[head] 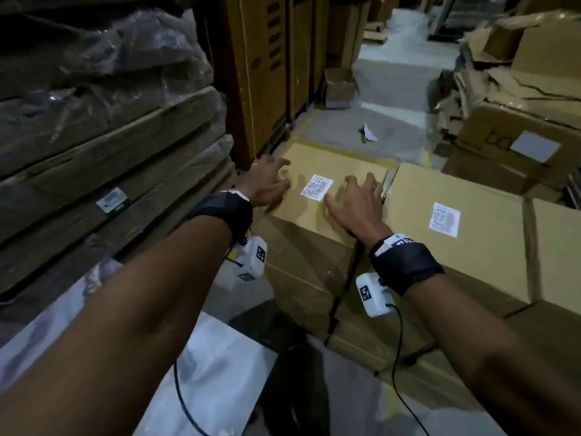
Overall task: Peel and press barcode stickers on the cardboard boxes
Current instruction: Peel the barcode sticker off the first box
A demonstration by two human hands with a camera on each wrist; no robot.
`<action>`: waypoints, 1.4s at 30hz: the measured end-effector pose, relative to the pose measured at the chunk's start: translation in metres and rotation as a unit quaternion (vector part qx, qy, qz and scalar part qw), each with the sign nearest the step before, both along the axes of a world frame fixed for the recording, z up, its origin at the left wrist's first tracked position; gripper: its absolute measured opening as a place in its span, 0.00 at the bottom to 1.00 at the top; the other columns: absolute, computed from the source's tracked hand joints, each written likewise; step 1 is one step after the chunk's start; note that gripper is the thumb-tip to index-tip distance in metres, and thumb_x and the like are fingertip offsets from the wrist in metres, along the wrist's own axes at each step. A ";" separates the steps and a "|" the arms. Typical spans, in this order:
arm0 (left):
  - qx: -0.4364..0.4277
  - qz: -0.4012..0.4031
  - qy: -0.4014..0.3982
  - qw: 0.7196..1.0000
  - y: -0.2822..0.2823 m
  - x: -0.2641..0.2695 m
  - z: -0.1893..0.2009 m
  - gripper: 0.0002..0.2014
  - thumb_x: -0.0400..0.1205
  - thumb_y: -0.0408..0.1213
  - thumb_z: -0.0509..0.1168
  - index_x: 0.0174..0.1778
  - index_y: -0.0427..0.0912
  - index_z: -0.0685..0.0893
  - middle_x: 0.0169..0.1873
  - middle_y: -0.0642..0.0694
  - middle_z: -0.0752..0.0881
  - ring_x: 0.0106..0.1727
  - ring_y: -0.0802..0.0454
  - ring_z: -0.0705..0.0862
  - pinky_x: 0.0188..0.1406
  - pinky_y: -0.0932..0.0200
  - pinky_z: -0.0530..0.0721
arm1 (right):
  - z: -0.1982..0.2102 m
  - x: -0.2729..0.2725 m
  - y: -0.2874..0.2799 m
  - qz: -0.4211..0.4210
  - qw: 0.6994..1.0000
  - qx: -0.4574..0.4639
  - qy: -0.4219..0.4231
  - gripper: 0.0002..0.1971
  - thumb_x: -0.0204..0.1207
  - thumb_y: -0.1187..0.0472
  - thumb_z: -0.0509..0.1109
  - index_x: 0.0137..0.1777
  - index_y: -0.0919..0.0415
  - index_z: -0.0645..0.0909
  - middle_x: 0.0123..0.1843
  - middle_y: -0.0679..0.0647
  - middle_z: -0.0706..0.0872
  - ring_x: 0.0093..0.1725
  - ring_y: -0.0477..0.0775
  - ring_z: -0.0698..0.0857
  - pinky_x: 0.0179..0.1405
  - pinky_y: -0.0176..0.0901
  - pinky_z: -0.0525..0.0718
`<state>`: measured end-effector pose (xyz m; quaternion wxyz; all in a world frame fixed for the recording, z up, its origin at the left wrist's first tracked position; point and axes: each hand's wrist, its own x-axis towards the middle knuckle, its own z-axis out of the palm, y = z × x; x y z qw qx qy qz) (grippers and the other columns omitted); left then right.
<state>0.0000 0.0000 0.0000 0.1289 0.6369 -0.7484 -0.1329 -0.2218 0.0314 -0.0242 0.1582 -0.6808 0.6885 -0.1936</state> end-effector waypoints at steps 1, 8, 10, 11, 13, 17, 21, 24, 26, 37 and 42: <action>0.008 -0.002 0.005 1.000 -0.006 0.000 -0.003 0.28 0.87 0.50 0.62 0.84 0.50 0.68 0.80 0.34 0.66 0.78 0.34 0.70 0.75 0.41 0.71 | -0.003 0.002 -0.003 -0.013 1.000 0.006 0.005 0.34 0.79 0.38 0.67 0.77 0.62 0.71 0.81 0.70 0.61 0.80 0.77 0.61 0.81 0.65 0.64; 0.066 0.018 0.005 0.998 -0.033 0.001 -0.033 0.35 0.84 0.58 0.58 0.87 0.48 0.61 0.80 0.30 0.64 0.78 0.27 0.68 0.76 0.37 0.71 | -0.020 0.011 -0.011 -0.078 0.997 0.013 0.022 0.34 0.80 0.37 0.65 0.74 0.64 0.70 0.84 0.77 0.54 0.80 0.83 0.58 0.80 0.69 0.64; 0.072 0.030 0.016 0.997 -0.036 -0.003 -0.034 0.39 0.81 0.61 0.56 0.87 0.46 0.62 0.80 0.30 0.65 0.78 0.27 0.68 0.76 0.37 0.71 | -0.022 0.011 -0.014 -0.082 0.996 0.016 0.013 0.34 0.79 0.37 0.64 0.73 0.64 0.70 0.84 0.79 0.53 0.80 0.84 0.58 0.80 0.70 0.64; 0.072 0.036 0.020 0.997 -0.037 -0.005 -0.034 0.40 0.79 0.62 0.54 0.86 0.46 0.63 0.79 0.30 0.65 0.78 0.27 0.68 0.76 0.36 0.71 | -0.023 0.011 -0.016 -0.084 0.996 0.016 0.011 0.34 0.79 0.37 0.64 0.72 0.64 0.71 0.83 0.80 0.54 0.79 0.84 0.58 0.80 0.69 0.64; 0.063 0.048 0.026 0.997 -0.036 -0.008 -0.033 0.40 0.78 0.62 0.54 0.85 0.46 0.64 0.79 0.30 0.67 0.77 0.27 0.69 0.75 0.36 0.72 | -0.023 0.011 -0.019 -0.084 0.996 0.018 0.011 0.34 0.78 0.36 0.65 0.71 0.64 0.71 0.82 0.81 0.56 0.78 0.83 0.60 0.79 0.69 0.65; 0.044 0.073 0.049 0.995 -0.026 -0.012 -0.033 0.39 0.75 0.62 0.54 0.83 0.48 0.69 0.76 0.31 0.69 0.76 0.28 0.70 0.75 0.38 0.71 | -0.022 0.012 -0.019 -0.071 0.997 0.020 0.005 0.33 0.75 0.35 0.65 0.67 0.63 0.74 0.79 0.79 0.62 0.75 0.84 0.62 0.76 0.73 0.67; 0.030 0.090 0.055 0.994 -0.007 -0.011 -0.031 0.37 0.77 0.60 0.55 0.83 0.48 0.69 0.75 0.31 0.69 0.75 0.28 0.71 0.74 0.37 0.72 | -0.020 0.015 -0.010 -0.055 0.998 0.011 0.002 0.30 0.72 0.35 0.65 0.61 0.59 0.77 0.75 0.72 0.68 0.72 0.83 0.65 0.72 0.74 0.69; 0.020 0.116 0.064 0.991 0.011 -0.008 -0.029 0.38 0.76 0.61 0.55 0.83 0.49 0.70 0.74 0.32 0.69 0.74 0.28 0.70 0.74 0.35 0.72 | -0.017 0.017 -0.003 -0.033 0.999 0.002 -0.006 0.27 0.70 0.35 0.63 0.55 0.58 0.80 0.69 0.68 0.73 0.68 0.80 0.69 0.69 0.70 0.71; 0.014 0.134 0.060 0.989 0.025 -0.007 -0.027 0.37 0.78 0.60 0.57 0.83 0.49 0.69 0.75 0.32 0.68 0.74 0.29 0.69 0.74 0.33 0.71 | -0.017 0.018 0.001 -0.007 1.000 -0.003 -0.019 0.26 0.69 0.34 0.60 0.51 0.56 0.80 0.65 0.67 0.77 0.67 0.78 0.71 0.67 0.69 0.71; -0.087 0.263 0.056 0.959 0.115 0.023 0.001 0.37 0.75 0.60 0.56 0.82 0.53 0.72 0.70 0.34 0.71 0.71 0.31 0.71 0.71 0.35 0.73 | 0.016 0.042 0.046 0.140 0.981 -0.118 -0.066 0.17 0.74 0.54 0.65 0.53 0.65 0.86 0.51 0.64 0.83 0.64 0.67 0.78 0.72 0.69 0.66; -0.123 0.325 0.059 0.936 0.182 0.043 0.009 0.36 0.75 0.60 0.58 0.81 0.52 0.74 0.70 0.36 0.71 0.71 0.31 0.73 0.71 0.37 0.74 | 0.032 0.066 0.077 0.198 0.964 -0.147 -0.095 0.16 0.75 0.55 0.69 0.55 0.66 0.88 0.54 0.62 0.84 0.61 0.64 0.80 0.77 0.67 0.64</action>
